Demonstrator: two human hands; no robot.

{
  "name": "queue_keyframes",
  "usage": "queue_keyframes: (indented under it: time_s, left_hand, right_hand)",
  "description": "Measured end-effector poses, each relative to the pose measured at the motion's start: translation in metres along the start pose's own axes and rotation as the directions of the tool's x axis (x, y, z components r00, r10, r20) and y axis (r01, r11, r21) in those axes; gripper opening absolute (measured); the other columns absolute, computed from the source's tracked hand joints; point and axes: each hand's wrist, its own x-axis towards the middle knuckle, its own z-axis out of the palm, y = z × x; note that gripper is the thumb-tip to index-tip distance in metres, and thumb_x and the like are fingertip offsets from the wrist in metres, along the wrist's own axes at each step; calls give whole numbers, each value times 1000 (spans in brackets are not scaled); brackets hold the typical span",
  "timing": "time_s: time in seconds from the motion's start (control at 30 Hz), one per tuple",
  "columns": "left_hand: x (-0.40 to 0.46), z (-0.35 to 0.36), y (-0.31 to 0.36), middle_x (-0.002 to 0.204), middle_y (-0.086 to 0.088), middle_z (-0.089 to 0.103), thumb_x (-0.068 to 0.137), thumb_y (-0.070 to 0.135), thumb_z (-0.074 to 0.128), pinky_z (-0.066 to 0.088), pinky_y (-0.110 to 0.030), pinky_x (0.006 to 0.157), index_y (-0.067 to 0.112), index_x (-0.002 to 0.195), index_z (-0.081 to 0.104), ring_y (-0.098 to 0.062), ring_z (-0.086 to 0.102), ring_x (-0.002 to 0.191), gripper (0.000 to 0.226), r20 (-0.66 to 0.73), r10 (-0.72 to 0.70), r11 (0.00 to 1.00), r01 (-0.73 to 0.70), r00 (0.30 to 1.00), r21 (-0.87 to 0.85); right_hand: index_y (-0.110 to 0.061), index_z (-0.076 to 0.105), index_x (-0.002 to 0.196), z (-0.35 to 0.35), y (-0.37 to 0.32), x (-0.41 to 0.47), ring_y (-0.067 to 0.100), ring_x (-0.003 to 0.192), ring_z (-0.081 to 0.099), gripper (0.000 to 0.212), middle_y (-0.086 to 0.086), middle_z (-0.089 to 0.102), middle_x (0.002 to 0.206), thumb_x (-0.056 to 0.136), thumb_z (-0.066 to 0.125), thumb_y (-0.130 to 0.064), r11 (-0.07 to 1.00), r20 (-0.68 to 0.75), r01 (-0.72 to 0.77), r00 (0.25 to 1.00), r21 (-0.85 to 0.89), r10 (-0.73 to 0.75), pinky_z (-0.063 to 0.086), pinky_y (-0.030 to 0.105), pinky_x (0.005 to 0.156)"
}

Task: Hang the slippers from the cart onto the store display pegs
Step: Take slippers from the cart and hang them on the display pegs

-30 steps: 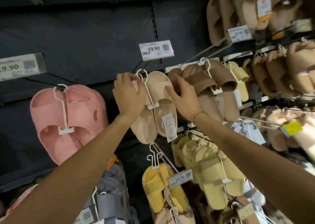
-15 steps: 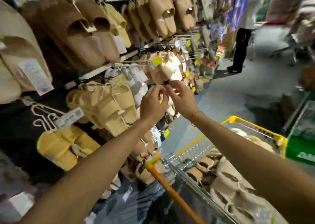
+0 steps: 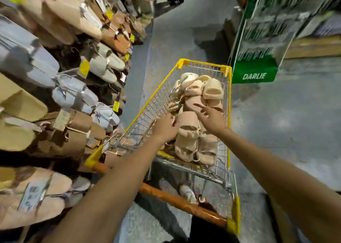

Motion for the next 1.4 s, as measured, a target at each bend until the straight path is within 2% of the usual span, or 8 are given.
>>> queue_keyframes:
  time_s: [0.1,0.2,0.43,0.57,0.7,0.9,1.03,1.4]
  left_hand:
    - [17,39,-10,116,-15,69,95,43,54,42,-32,74,7,121,61,-36,63,105,45,221,-154,988,153,963,21]
    - [26,74,-15,129,-10,63,96,45,53,42,-30,88,4,127,60,-32,58,119,52,352,-306,925,364,884,-110]
    - [29,113,-24,110,-12,66,92,30,55,47,-33,77,10,122,61,-28,62,95,36,524,-313,793,522,792,-315]
    - [29,94,-11,88,-9,63,89,28,50,43,-27,63,16,93,63,-24,57,83,19,560,-270,762,530,783,-373]
    - [21,58,8,104,-5,73,95,33,52,49,-24,58,15,113,66,-17,68,87,29,545,-211,794,468,811,-388]
    - [-6,-15,24,89,3,63,78,47,61,44,-33,66,28,80,55,-21,60,89,20,148,-143,935,182,979,-304]
    - [-31,-65,21,102,2,61,74,45,65,53,-37,82,33,95,64,-20,60,96,25,-179,-54,983,20,982,-184]
    - [-142,-235,-29,93,13,73,78,24,63,54,-36,80,32,87,77,-11,66,89,19,-769,-3,999,-36,639,-35]
  right_hand:
    - [-4,72,100,14,39,8,29,96,62,21,14,71,103,93,58,-17,984,125,-114,983,-137,131,43,28,76]
    - [-14,70,105,41,71,18,33,102,63,26,13,70,105,95,56,-34,944,289,-125,932,-307,218,46,34,81]
    - [-20,52,80,76,71,27,25,86,64,18,3,63,93,98,50,-24,857,375,171,927,-486,27,40,30,63]
    - [-16,54,64,74,53,32,24,64,59,38,3,58,68,96,51,-37,934,281,61,959,-352,44,40,32,51]
    - [-3,64,55,51,8,31,16,46,44,44,5,53,49,87,61,-33,993,159,-100,981,-68,110,36,30,46]
    - [-1,68,68,20,-70,14,12,37,41,14,9,54,56,73,76,-12,779,242,-400,916,483,320,30,19,33]
    - [-13,61,69,20,-120,-2,5,33,47,22,1,58,52,85,75,-16,480,441,-514,858,711,265,35,16,35]
    - [-11,52,76,20,-316,-108,1,29,38,27,-2,47,59,102,45,-9,226,662,-623,690,749,-293,26,13,25]
